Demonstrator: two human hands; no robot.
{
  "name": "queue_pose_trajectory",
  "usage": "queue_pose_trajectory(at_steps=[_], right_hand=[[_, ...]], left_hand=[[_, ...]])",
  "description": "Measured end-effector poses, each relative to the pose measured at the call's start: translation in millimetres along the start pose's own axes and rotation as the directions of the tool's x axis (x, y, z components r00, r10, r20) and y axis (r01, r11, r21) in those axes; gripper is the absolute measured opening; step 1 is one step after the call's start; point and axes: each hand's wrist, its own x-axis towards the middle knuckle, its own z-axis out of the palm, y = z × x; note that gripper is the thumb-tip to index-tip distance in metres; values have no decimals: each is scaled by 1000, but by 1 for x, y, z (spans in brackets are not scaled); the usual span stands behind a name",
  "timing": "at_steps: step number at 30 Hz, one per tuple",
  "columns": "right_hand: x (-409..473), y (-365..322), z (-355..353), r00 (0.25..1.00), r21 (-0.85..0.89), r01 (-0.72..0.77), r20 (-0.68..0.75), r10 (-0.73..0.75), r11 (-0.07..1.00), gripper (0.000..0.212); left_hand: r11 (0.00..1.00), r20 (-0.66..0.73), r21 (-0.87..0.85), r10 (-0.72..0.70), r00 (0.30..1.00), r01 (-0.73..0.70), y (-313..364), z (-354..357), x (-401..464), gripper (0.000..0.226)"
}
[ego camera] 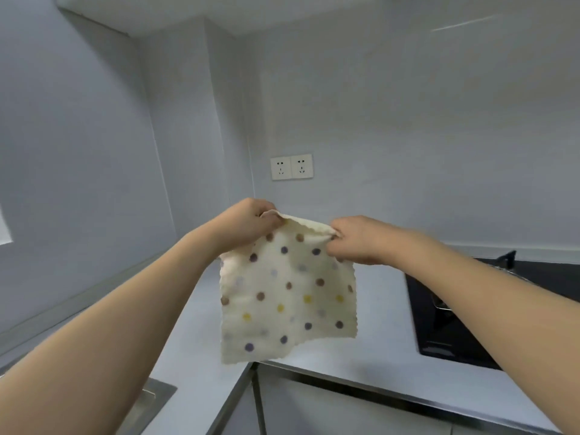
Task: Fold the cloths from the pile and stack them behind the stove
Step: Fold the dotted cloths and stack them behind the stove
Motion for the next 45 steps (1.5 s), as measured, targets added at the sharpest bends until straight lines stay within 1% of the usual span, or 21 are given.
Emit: queue_pose_trajectory(at_steps=[2, 5, 8, 10, 11, 12, 15, 17, 20, 22, 23, 25, 27, 29, 30, 33, 35, 37, 40, 43, 45], right_hand=[[-13, 8, -10, 999, -63, -23, 27, 25, 998, 30], [-20, 31, -11, 998, -174, -62, -5, 62, 983, 40], [-14, 63, 0, 996, -207, -91, -22, 89, 974, 31], [-4, 84, 10, 994, -212, -105, -31, 101, 972, 18], [2, 94, 17, 994, -219, -113, -37, 108, 969, 15], [8, 103, 24, 992, -234, -122, -43, 115, 965, 17], [30, 131, 48, 989, -326, -144, -77, 126, 934, 28], [46, 148, 62, 990, -403, -123, -109, 86, 907, 33], [58, 171, 84, 989, -502, -92, -143, 22, 860, 36], [56, 180, 101, 993, -534, -78, -114, 19, 842, 37], [52, 182, 108, 996, -539, -67, -89, 22, 840, 38], [41, 184, 122, 999, -508, -41, -48, 19, 860, 43], [26, 184, 135, 1000, -468, -14, -23, 4, 883, 47], [11, 182, 148, 1000, -442, 9, 23, 1, 897, 45], [4, 181, 155, 999, -429, 15, 49, 6, 903, 44], [-12, 179, 164, 995, -414, 9, 96, 34, 910, 44], [-19, 178, 162, 994, -404, 2, 99, 41, 915, 43], [-25, 176, 161, 993, -379, -4, 105, 47, 925, 41], [-34, 174, 162, 992, -371, 0, 119, 48, 929, 38], [-42, 174, 165, 994, -395, 9, 103, 35, 919, 31], [-46, 172, 163, 998, -389, 10, 61, 15, 921, 27]], left_hand=[[1000, 51, -23, 16, 999, -15, 13, 4, 3, 28], [1000, 167, 10, 9, 986, -11, 22, 21, 12, 30], [1000, 274, 15, 4, 962, -9, 16, 48, 29, 32], [1000, 311, 0, -13, 950, 13, 6, 70, 45, 29], [1000, 321, -2, -26, 947, 29, 0, 82, 54, 27], [999, 327, 4, -42, 944, 43, -7, 95, 63, 25], [995, 304, 101, -56, 951, 26, -26, 133, 90, 20], [982, 221, 188, -52, 974, 10, -38, 154, 105, 22], [975, 110, 222, -16, 994, -9, -52, 177, 119, 29], [971, 66, 233, 30, 997, -45, -58, 188, 115, 30], [965, 54, 248, 69, 996, -81, -61, 192, 109, 29], [941, 18, 277, 195, 981, -193, -68, 202, 90, 25], [899, 4, 290, 342, 940, -328, -74, 214, 62, 26], [856, 69, 268, 440, 895, -442, -78, 227, 33, 33], [845, 108, 241, 466, 878, -478, -79, 234, 19, 34], [852, 173, 156, 475, 863, -500, -76, 250, -13, 31], [862, 191, 138, 461, 867, -489, -74, 255, -25, 30], [883, 214, 137, 417, 884, -449, -72, 254, -30, 31], [903, 240, 168, 352, 905, -396, -72, 251, -32, 36], [896, 247, 224, 328, 912, -383, -73, 245, -33, 23], [882, 219, 289, 316, 923, -371, -78, 240, -29, 22]])
